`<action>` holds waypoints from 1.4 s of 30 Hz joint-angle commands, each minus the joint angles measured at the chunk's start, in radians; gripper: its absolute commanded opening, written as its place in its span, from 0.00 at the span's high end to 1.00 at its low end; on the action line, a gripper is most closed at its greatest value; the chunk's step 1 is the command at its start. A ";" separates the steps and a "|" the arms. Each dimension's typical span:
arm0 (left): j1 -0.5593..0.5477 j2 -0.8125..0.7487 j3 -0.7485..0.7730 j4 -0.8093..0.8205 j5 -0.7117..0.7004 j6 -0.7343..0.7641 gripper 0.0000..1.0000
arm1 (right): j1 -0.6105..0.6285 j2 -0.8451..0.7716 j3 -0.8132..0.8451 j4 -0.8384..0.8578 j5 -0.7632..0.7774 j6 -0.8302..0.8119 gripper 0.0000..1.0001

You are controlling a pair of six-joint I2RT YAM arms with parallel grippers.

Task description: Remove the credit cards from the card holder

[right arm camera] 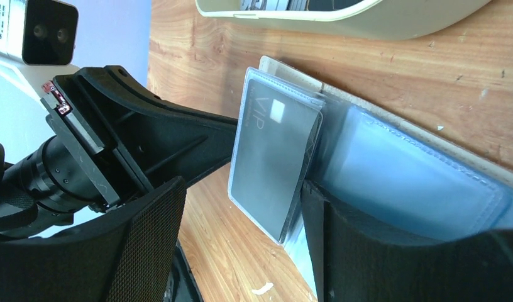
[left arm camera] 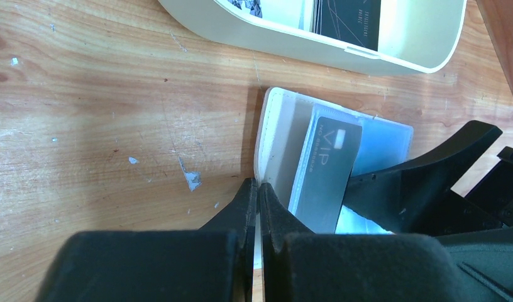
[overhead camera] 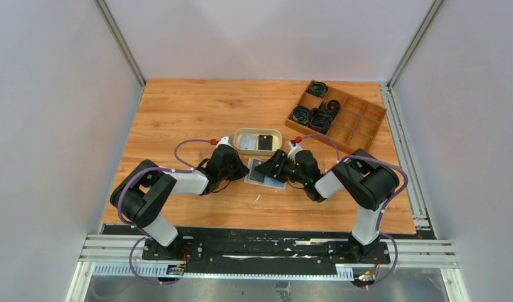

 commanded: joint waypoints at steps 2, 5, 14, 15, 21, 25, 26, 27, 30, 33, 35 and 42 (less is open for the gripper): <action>-0.008 0.094 -0.067 -0.264 -0.029 0.049 1.00 | 0.009 0.065 0.010 0.087 -0.019 0.070 0.28; -0.008 0.100 -0.067 -0.263 -0.029 0.049 1.00 | 0.009 0.119 0.027 0.197 -0.079 0.122 0.29; -0.007 0.106 -0.064 -0.263 -0.028 0.053 1.00 | 0.010 0.174 0.034 0.414 -0.209 0.151 0.30; -0.007 0.107 -0.063 -0.264 -0.026 0.053 1.00 | 0.010 0.177 0.036 0.433 -0.220 0.154 0.30; -0.007 0.110 -0.059 -0.268 -0.024 0.060 1.00 | 0.010 0.185 0.055 0.476 -0.267 0.177 0.30; -0.007 0.113 -0.059 -0.267 -0.024 0.059 1.00 | 0.009 0.138 0.050 0.379 -0.273 0.151 0.30; -0.007 0.113 -0.058 -0.268 -0.024 0.060 1.00 | 0.008 0.116 0.053 0.318 -0.273 0.124 0.30; -0.008 0.113 -0.059 -0.267 -0.024 0.060 1.00 | 0.009 0.087 0.055 0.233 -0.270 0.090 0.30; -0.008 0.111 -0.059 -0.267 -0.025 0.060 1.00 | 0.009 -0.021 0.072 -0.105 -0.234 -0.061 0.30; -0.007 0.114 -0.057 -0.267 -0.025 0.062 1.00 | 0.009 -0.153 0.132 -0.460 -0.149 -0.253 0.29; -0.008 0.118 -0.052 -0.268 -0.023 0.062 1.00 | 0.009 -0.210 0.181 -0.659 -0.078 -0.347 0.28; -0.008 0.129 -0.041 -0.266 -0.020 0.063 1.00 | 0.009 -0.268 0.296 -0.993 0.105 -0.511 0.28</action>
